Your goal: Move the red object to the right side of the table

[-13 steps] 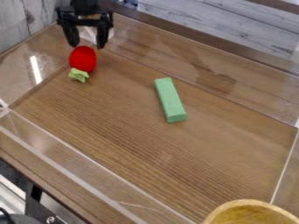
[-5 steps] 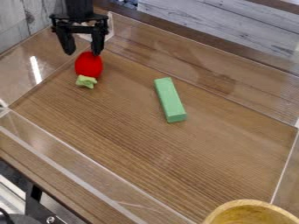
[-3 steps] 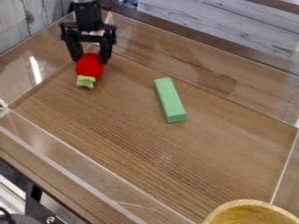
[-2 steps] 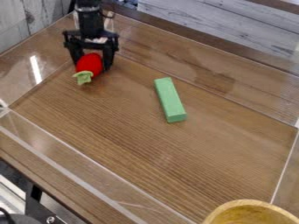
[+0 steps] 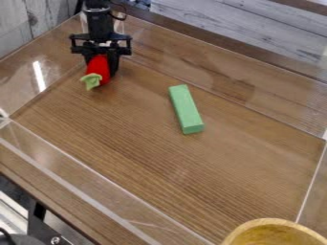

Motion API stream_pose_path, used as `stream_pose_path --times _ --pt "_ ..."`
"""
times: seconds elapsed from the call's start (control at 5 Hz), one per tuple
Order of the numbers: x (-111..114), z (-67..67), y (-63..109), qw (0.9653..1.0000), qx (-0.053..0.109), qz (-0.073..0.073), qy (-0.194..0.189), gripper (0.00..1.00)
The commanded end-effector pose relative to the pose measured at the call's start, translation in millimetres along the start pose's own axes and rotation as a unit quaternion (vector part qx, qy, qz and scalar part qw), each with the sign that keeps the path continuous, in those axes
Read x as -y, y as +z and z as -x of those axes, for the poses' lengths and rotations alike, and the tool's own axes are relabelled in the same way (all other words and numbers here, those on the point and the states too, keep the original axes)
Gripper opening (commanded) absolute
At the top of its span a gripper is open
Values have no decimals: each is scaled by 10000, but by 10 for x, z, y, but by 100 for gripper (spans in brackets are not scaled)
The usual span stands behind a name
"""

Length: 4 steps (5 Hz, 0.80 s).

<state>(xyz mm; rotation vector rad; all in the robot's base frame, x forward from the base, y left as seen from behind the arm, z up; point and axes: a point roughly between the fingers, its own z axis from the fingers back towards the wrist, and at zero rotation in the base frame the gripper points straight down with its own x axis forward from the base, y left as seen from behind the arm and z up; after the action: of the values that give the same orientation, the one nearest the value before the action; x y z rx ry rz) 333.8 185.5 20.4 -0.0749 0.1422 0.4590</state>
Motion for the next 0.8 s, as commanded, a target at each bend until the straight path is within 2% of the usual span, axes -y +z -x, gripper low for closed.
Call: stream_pose_path --times 0.0,0.2,0.4,0.6 --pt "-117 62 155 9999 141 27 17 100" --pt "-102 155 238 9992 70 22 -383 100" --pt "-102 202 316 9971 29 0 -755 100" --pt "-125 297 369 9984 5 90 -555 100"
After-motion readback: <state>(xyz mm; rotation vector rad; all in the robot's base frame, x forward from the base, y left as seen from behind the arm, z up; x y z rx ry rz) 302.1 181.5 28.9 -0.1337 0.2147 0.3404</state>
